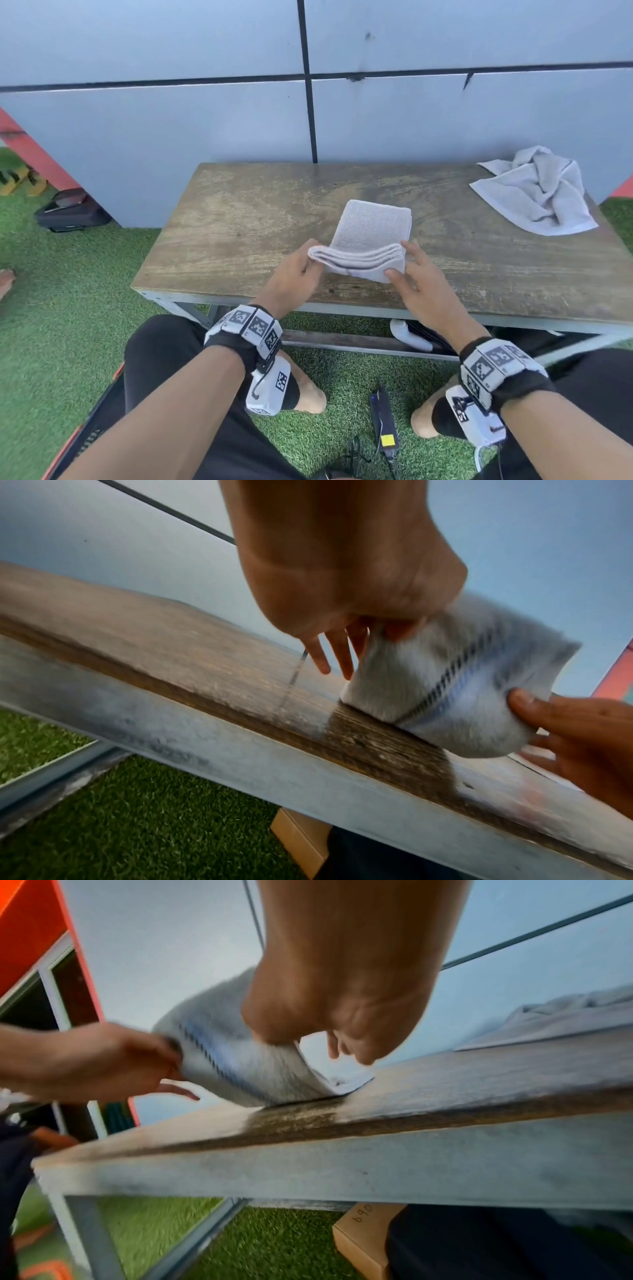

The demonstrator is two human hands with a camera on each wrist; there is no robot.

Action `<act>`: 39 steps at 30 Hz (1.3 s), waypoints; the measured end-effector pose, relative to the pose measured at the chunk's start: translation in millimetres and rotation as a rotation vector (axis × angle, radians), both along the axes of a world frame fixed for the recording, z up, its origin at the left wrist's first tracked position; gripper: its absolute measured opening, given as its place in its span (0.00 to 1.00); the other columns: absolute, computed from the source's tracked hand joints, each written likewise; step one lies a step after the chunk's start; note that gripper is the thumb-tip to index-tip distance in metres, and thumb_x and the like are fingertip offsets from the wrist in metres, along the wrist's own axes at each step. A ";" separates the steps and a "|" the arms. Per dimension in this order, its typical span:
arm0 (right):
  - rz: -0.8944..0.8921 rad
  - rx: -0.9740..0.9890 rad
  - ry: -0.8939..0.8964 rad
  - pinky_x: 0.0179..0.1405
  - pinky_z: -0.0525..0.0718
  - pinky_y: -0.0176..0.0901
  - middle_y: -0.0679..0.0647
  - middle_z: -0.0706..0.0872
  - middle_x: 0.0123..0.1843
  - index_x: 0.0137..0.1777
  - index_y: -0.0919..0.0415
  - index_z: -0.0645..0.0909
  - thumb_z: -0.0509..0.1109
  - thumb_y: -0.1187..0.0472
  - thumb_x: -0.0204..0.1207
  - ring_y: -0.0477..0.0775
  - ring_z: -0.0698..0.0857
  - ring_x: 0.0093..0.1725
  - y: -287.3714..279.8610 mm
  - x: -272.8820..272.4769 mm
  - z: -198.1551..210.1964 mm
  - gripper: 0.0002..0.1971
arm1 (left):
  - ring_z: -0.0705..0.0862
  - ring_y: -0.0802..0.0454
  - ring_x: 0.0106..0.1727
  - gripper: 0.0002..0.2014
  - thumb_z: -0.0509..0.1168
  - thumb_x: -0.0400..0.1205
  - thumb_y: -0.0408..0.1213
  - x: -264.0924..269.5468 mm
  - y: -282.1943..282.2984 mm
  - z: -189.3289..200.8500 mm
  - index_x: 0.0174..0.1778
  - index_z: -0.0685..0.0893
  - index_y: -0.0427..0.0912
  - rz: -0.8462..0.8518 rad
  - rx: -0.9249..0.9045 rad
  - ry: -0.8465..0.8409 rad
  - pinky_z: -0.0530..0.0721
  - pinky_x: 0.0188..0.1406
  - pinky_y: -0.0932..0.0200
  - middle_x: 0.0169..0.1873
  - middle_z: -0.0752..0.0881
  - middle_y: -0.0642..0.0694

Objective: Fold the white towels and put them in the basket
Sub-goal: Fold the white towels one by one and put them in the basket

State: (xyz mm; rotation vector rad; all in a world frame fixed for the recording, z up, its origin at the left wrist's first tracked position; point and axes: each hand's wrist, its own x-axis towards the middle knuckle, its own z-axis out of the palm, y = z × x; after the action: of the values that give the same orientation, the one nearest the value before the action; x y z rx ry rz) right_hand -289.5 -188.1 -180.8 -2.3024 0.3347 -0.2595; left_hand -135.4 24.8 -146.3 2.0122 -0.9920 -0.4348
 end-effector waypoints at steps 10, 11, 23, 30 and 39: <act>-0.070 0.184 0.006 0.30 0.66 0.42 0.50 0.74 0.29 0.38 0.48 0.75 0.57 0.45 0.87 0.47 0.70 0.28 15.9 -2.7 2.2 0.16 | 0.68 0.55 0.31 0.18 0.49 0.91 0.50 -13.4 -10.1 -11.5 0.47 0.71 0.38 0.221 -0.026 0.130 0.69 0.28 0.58 0.33 0.71 0.47; -0.087 0.191 0.021 0.30 0.66 0.41 0.50 0.74 0.29 0.39 0.50 0.77 0.57 0.45 0.87 0.47 0.70 0.28 16.4 -1.3 2.6 0.17 | 0.68 0.54 0.31 0.17 0.49 0.92 0.49 -15.0 -11.3 -13.4 0.46 0.70 0.39 0.234 -0.007 0.137 0.69 0.27 0.59 0.33 0.70 0.48; -0.250 0.160 0.098 0.29 0.66 0.42 0.52 0.72 0.32 0.39 0.58 0.67 0.60 0.49 0.87 0.50 0.69 0.29 3.7 56.4 14.6 0.18 | 0.77 0.49 0.30 0.14 0.50 0.91 0.46 11.8 -58.3 -21.9 0.50 0.72 0.40 0.486 0.073 0.006 0.69 0.27 0.52 0.34 0.80 0.46; -0.367 0.208 0.190 0.30 0.66 0.45 0.52 0.71 0.34 0.38 0.57 0.65 0.58 0.54 0.87 0.50 0.68 0.31 -2.6 69.9 -5.7 0.15 | 0.81 0.39 0.42 0.16 0.47 0.92 0.47 26.1 -74.2 -42.8 0.52 0.73 0.39 0.526 0.355 -0.088 0.76 0.42 0.48 0.45 0.84 0.39; -0.411 0.210 0.286 0.26 0.64 0.42 0.51 0.68 0.28 0.32 0.58 0.63 0.56 0.54 0.86 0.49 0.65 0.26 -13.9 84.2 0.5 0.19 | 0.85 0.36 0.47 0.22 0.45 0.91 0.50 32.3 -82.9 -44.5 0.54 0.77 0.36 0.564 0.437 -0.125 0.76 0.41 0.49 0.47 0.85 0.37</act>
State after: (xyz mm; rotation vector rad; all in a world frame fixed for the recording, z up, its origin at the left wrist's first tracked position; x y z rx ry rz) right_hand -205.3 -202.0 -180.3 -2.0452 0.9388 -0.0894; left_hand -103.1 -58.0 -190.8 2.6191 -0.3740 -0.2270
